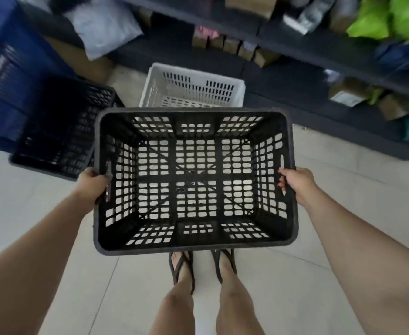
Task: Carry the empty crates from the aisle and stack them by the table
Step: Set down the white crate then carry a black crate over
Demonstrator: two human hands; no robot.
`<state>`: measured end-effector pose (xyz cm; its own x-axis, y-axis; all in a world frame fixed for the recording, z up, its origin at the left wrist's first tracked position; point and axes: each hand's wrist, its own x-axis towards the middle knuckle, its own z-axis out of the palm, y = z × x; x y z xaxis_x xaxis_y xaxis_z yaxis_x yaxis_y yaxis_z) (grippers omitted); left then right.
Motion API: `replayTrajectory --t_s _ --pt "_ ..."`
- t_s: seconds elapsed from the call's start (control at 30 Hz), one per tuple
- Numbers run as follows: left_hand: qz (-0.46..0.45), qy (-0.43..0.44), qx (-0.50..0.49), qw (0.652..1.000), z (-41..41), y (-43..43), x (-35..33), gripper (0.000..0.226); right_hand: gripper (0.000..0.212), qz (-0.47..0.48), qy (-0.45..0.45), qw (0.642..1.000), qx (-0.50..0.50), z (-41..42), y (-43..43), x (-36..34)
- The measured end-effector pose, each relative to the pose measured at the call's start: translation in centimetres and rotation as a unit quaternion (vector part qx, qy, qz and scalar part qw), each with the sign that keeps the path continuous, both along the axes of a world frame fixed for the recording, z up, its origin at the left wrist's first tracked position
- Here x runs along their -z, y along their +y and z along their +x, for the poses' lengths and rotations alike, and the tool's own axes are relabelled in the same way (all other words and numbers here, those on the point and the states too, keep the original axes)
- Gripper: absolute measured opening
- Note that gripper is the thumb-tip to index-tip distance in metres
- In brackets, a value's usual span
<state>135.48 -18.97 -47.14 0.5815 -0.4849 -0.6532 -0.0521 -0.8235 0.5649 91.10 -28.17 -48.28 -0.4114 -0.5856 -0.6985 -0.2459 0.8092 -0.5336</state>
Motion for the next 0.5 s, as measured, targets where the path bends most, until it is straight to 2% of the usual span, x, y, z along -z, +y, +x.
replayTrajectory --t_s 0.13,0.23,0.5 --pt "-0.013 -0.005 0.055 0.998 -4.4 -3.5 -7.1 0.031 0.012 -0.053 0.026 0.996 0.068 -5.2 2.1 -6.1" --pt "-0.025 -0.021 0.108 0.994 -10.1 -6.0 -9.8 0.028 0.016 -0.062 0.031 0.991 0.115 -11.4 4.4 -8.6" --pt "-0.083 -0.063 0.228 0.968 -37.1 -7.8 -15.5 0.014 0.012 -0.09 0.019 0.979 0.18 -35.7 12.7 -13.9"
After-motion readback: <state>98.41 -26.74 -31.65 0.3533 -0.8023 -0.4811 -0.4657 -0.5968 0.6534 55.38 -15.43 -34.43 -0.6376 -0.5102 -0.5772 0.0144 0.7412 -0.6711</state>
